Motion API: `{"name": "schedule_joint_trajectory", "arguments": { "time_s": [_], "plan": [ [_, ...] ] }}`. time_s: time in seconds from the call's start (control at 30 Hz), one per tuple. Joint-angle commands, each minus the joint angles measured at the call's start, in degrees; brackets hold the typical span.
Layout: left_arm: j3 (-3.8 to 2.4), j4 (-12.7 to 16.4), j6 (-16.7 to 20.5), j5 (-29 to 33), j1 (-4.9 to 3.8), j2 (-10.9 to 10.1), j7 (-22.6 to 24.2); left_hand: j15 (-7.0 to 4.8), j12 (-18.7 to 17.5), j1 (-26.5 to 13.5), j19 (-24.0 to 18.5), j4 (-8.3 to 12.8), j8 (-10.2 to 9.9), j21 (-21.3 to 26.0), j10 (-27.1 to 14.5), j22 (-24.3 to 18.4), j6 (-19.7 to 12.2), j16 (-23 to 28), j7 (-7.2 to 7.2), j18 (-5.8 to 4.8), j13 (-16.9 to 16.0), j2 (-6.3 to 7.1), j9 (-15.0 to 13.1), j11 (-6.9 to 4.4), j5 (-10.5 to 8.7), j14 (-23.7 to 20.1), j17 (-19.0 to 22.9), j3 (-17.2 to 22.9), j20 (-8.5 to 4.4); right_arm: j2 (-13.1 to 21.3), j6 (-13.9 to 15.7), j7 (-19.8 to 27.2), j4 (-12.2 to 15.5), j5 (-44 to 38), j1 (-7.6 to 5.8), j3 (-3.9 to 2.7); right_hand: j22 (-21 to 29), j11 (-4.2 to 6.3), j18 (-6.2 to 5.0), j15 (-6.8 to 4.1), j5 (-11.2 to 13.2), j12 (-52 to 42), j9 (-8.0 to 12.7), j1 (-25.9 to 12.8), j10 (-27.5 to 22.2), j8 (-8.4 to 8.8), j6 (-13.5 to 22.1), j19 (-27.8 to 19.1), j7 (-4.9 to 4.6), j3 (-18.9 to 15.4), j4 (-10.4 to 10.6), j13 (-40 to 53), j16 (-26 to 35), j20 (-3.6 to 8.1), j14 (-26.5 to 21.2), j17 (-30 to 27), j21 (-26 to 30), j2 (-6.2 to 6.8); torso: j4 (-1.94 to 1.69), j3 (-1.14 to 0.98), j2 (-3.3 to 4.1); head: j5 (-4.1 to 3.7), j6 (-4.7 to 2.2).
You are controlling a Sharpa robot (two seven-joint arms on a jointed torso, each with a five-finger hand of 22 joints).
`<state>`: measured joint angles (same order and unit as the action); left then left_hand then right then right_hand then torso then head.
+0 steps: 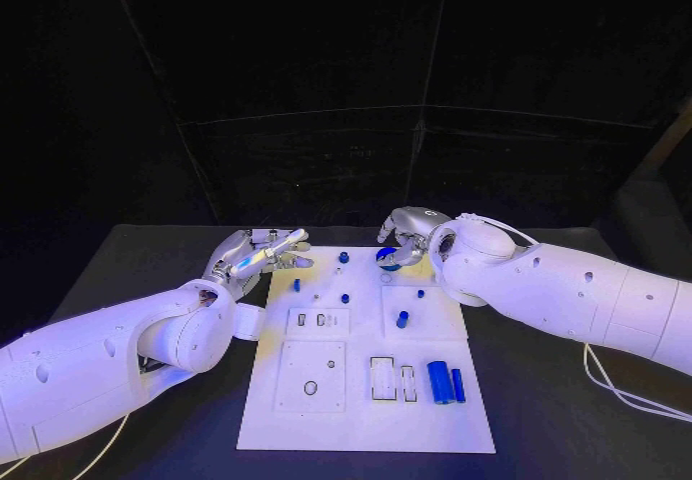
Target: Assemble the parts on the task board
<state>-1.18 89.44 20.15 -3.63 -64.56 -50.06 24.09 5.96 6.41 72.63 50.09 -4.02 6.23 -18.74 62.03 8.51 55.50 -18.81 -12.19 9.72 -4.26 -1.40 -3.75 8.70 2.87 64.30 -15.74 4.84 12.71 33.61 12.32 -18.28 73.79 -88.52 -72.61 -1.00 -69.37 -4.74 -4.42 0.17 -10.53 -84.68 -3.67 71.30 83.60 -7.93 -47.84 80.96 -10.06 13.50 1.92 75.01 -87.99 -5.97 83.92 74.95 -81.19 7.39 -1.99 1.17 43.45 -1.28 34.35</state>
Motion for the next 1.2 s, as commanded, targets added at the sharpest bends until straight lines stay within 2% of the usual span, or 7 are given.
{"name": "schedule_joint_trajectory", "arguments": {
  "time_s": [0.03, 0.23, 0.33, 0.73, 0.83, 1.07, 1.2],
  "plan": [
    [-0.03, -0.01, -0.91, -0.47, -0.09, 0.08, -0.1, 0.13, -0.18, 0.23, 0.11, 0.38, -0.32, 0.25, -0.02, -0.09, 0.11, 0.19, -0.24, 0.79, 0.08, -0.47, 0.02, 0.38, 0.13, -0.04, -0.08, -0.05, 0.19, -0.23, -3.61, 2.03, -1.68, 3.55, -0.11, -0.02, 0.06, -0.49, 0.35, 0.48, -0.32, 0.36, -0.09, -0.16, 0.01, 0.36, 0.65, 0.01, -0.2, -1.46, 0.52, 6.2, 0.01, -0.53, 4.99, 9.87, -0.3, 0.44, -0.01, -0.02, 0.03, 0.11, -0.02],
    [-0.03, -0.1, -0.98, -0.47, -0.09, 0.18, -0.13, 0.13, -0.18, 0.23, 0.11, 0.38, -0.32, 0.25, -0.02, -0.09, 0.11, 0.19, -0.24, 0.79, 0.08, -0.47, 0.02, 0.38, 0.13, -0.04, -0.08, -0.05, 0.19, -0.85, -4.91, 3.27, -4.58, 5.25, -0.11, -0.02, 0.02, -0.58, 0.36, 0.56, -0.48, 0.37, -0.13, -0.02, -0.02, 0.42, 0.78, 0.01, -0.29, -2.22, 0.8, 6.2, -0.01, -0.63, 5.0, 9.9, -0.33, 0.26, -0.12, -0.01, 0.04, 0.07, 0.03],
    [-0.03, -0.15, -1.0, -0.47, -0.09, 0.22, -0.14, 0.13, -0.18, 0.23, 0.11, 0.38, -0.32, 0.25, -0.02, -0.09, 0.11, 0.19, -0.24, 0.79, 0.08, -0.47, 0.02, 0.38, 0.13, -0.04, -0.08, -0.05, 0.19, -1.09, -5.08, 3.64, -5.32, 5.61, -0.11, -0.02, -0.03, -0.6, 0.36, 0.59, -0.54, 0.33, -0.15, 0.11, 0.01, 0.42, 0.78, 0.02, -0.31, -2.37, 0.87, 6.26, -0.02, -0.66, 5.0, 9.91, -0.35, 0.06, -0.06, 0.0, 0.03, 0.08, 0.08],
    [-0.02, -0.32, -1.11, -0.47, -0.08, 0.39, -0.2, 0.14, -0.22, 0.31, 0.11, 0.49, -0.37, 0.27, -0.01, -0.11, 0.11, 0.25, -0.23, 0.79, 0.08, -0.5, 0.02, 0.38, 0.13, -0.04, -0.14, -0.03, 0.19, -2.18, -4.24, 4.14, -7.46, 6.59, -0.1, -0.03, -0.27, -0.63, 0.4, 0.66, -1.54, 0.16, -0.31, 0.45, 0.18, 0.01, 0.03, 0.1, -0.32, -3.31, 1.6, 6.54, -0.11, -0.78, 5.03, 10.07, -0.5, -1.63, -0.04, 0.05, 0.01, 0.2, 0.09],
    [-0.02, -0.36, -1.16, -0.47, -0.08, 0.43, -0.22, 0.14, -0.22, 0.31, 0.11, 0.49, -0.37, 0.27, -0.01, -0.11, 0.11, 0.25, -0.23, 0.79, 0.08, -0.5, 0.02, 0.38, 0.13, -0.04, -0.14, -0.03, 0.19, -2.46, -4.21, 4.08, -8.03, 6.68, -0.1, -0.03, -0.35, -0.61, 0.41, 0.65, -1.72, 0.16, -0.33, 0.57, 0.17, -0.08, -0.12, 0.13, -0.29, -3.38, 1.66, 6.54, -0.12, -0.78, 5.03, 10.1, -0.55, -1.92, -0.06, 0.02, 0.02, 0.0, 0.12],
    [-0.02, -0.44, -1.27, -0.47, -0.08, 0.5, -0.25, 0.14, -0.23, 0.31, 0.11, 0.5, -0.37, 0.27, 0.0, -0.11, 0.11, 0.26, -0.23, 0.79, 0.08, -0.51, 0.02, 0.38, 0.13, -0.04, -0.14, -0.03, 0.19, -3.02, -5.67, 3.88, -9.01, 6.62, -0.1, -0.03, -0.4, -0.53, 0.41, 0.6, -1.92, 0.14, -0.37, 1.35, 0.18, -0.3, -0.52, 0.14, -0.2, -3.38, 1.39, 6.58, -0.12, -0.75, 5.03, 10.07, -0.59, -2.49, -0.04, 0.04, 0.02, 0.05, 0.34],
    [-0.02, -0.52, -1.32, -0.47, -0.08, 0.54, -0.3, 0.14, -0.25, 0.35, 0.12, 0.54, -0.39, 0.28, 0.0, -0.11, 0.12, 0.28, -0.22, 0.79, 0.08, -0.56, 0.02, 0.38, 0.14, -0.03, -0.16, 0.0, 0.2, -3.11, -6.21, 3.75, -9.19, 6.45, -0.08, -0.03, -0.4, -0.51, 0.41, 0.58, -1.92, 0.18, -0.37, 1.54, 0.14, -0.34, -0.59, 0.14, -0.18, -3.38, 1.3, 6.53, -0.13, -0.74, 5.03, 10.1, -0.59, -2.6, -0.01, -0.03, 0.06, 0.16, 0.46]
  ]
}}
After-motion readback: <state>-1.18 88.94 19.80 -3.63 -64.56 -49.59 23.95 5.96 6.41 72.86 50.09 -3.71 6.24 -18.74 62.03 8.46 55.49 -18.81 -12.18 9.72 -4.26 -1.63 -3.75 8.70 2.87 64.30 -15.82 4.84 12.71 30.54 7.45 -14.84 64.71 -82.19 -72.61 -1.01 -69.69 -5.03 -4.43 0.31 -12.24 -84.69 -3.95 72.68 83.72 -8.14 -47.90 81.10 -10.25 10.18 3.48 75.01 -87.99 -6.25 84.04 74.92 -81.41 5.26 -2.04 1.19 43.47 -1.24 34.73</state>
